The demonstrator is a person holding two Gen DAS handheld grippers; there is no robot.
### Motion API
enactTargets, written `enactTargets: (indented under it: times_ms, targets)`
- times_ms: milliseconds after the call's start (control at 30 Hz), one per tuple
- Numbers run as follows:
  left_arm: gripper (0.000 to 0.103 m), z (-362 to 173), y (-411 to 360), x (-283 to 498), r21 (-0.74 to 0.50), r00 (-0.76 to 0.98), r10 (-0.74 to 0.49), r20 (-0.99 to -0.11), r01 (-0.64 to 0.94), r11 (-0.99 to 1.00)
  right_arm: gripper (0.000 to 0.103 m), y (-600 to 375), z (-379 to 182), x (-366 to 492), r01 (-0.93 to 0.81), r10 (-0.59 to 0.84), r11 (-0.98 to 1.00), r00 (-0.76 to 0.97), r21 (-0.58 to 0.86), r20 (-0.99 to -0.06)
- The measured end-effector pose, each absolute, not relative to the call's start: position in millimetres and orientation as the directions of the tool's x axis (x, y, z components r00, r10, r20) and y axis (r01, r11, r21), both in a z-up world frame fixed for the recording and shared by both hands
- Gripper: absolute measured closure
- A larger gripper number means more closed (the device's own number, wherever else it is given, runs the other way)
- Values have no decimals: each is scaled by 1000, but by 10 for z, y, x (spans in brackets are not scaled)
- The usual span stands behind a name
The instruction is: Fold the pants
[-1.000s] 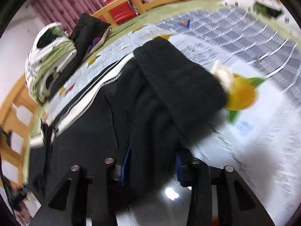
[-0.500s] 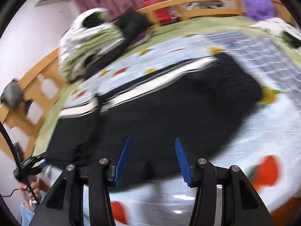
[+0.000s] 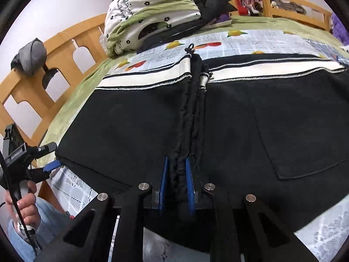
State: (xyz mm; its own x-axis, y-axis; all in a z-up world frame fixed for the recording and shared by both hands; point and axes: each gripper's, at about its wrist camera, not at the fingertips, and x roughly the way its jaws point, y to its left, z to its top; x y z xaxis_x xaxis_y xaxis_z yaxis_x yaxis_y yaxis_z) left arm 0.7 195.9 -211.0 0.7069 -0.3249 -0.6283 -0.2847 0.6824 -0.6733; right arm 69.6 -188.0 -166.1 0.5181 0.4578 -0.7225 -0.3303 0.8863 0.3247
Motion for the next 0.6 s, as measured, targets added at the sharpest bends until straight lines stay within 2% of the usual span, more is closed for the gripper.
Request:
enactTargets:
  times_ms: [167,233,300,367,433,600]
  targets:
    - [35,-2099,1867,74,-650,699,-318,-641,-274,708,90,-1983,-1669,759,-290,480,877,506,383,-717]
    - [37,-2077,1838,120,-629,693,-296,-658,-289,722,84,-1955,-1670,747,-290,469,883,505,369,-725]
    - [50,-2042,1816,162,-593,678,-251,-691,-332,734,80,-1999,-1687,730,-290,481,876,502,384,-719]
    - [71,-1967,1788,193,-534,667,-189,-721,-360,765,79,-2109,-1653,705,-281,510,860,497,426,-702]
    - [85,-1756,1683,223,-466,687,-140,-713,-316,827,77,-2218,-1590,680,-272,511,859,509,434,-693]
    - [91,-1044,1023,334,-250,764,-28,-644,-175,952,73,-2597,-1441,579,-239,421,906,581,348,-697]
